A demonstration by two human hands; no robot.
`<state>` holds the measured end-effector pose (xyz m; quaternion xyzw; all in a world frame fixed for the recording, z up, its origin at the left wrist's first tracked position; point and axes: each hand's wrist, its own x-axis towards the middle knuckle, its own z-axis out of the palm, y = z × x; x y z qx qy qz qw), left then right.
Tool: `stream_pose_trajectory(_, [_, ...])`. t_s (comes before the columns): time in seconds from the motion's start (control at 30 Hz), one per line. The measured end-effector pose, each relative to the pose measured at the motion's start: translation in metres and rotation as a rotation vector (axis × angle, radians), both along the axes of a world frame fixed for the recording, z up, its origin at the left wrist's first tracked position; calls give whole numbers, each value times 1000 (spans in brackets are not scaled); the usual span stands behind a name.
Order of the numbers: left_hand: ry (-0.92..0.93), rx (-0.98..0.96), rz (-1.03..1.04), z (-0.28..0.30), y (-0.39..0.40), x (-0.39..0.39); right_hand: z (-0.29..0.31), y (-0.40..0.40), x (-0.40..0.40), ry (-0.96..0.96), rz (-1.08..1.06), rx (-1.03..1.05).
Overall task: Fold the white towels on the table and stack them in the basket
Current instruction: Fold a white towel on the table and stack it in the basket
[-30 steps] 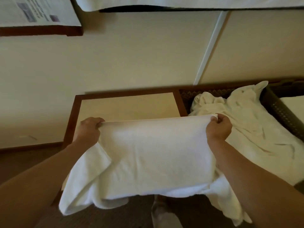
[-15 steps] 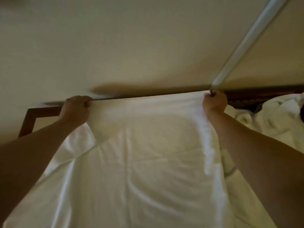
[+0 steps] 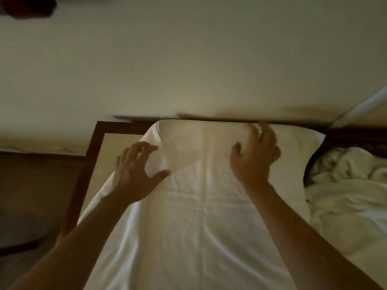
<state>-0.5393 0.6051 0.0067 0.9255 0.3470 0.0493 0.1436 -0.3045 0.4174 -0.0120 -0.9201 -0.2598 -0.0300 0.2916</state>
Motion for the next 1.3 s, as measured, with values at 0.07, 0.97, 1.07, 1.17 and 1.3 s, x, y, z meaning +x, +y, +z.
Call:
stream_pose_trajectory(0.07, [95, 18, -6, -7, -9, -27, -4, 29, -56, 0, 231, -108])
stream_pose_trajectory(0.97, [-118, -107, 371, -39, 170, -45, -25, 103, -132, 88, 250, -527])
stream_pose_trajectory(1.07, [-137, -174, 299, -23, 153, -61, -18, 110, -136, 134, 234, -576])
stream_pose_trajectory(1.17, [-141, -291, 285, -4, 119, -90, -11, 87, -178, 108, 188, -531])
stream_pose_trajectory(1.3, [-132, -353, 250, -2, 59, -151, -10, 6, -273, 55, 187, -466])
